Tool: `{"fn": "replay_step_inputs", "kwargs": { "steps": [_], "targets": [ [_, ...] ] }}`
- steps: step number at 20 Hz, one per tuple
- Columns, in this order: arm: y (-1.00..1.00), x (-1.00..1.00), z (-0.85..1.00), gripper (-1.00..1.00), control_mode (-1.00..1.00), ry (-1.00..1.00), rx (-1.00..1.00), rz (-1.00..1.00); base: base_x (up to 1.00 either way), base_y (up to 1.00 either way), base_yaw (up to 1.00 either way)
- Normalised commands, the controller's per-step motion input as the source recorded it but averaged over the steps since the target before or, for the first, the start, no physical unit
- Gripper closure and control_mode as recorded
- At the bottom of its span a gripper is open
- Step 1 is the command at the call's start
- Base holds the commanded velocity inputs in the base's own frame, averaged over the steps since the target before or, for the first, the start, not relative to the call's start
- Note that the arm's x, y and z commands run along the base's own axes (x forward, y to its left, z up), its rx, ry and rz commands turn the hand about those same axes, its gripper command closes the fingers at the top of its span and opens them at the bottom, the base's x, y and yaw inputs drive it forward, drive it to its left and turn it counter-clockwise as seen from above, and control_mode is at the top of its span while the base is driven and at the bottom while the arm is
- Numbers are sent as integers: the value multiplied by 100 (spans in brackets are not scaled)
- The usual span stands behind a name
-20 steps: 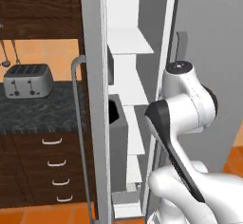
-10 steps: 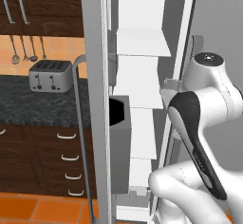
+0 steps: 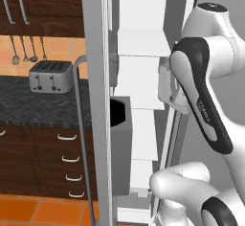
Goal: Take the meat container that has the steak and place it on the second highest rack of the freezer. Then take the vegetable container that has the garlic and mushroom and place it on the highest rack of the freezer.
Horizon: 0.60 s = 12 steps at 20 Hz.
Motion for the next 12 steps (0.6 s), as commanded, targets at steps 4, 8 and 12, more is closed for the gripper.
{"fn": "replay_step_inputs", "kwargs": {
  "steps": [4,8,12],
  "targets": [
    [23,5,28,100,-100,-40,-8,32,0,0,0],
    [-1,94,7,100,-100,-29,0,37,0,0,0],
    [-20,98,15,100,-100,-31,-5,23,0,0,0]
  ]
}}
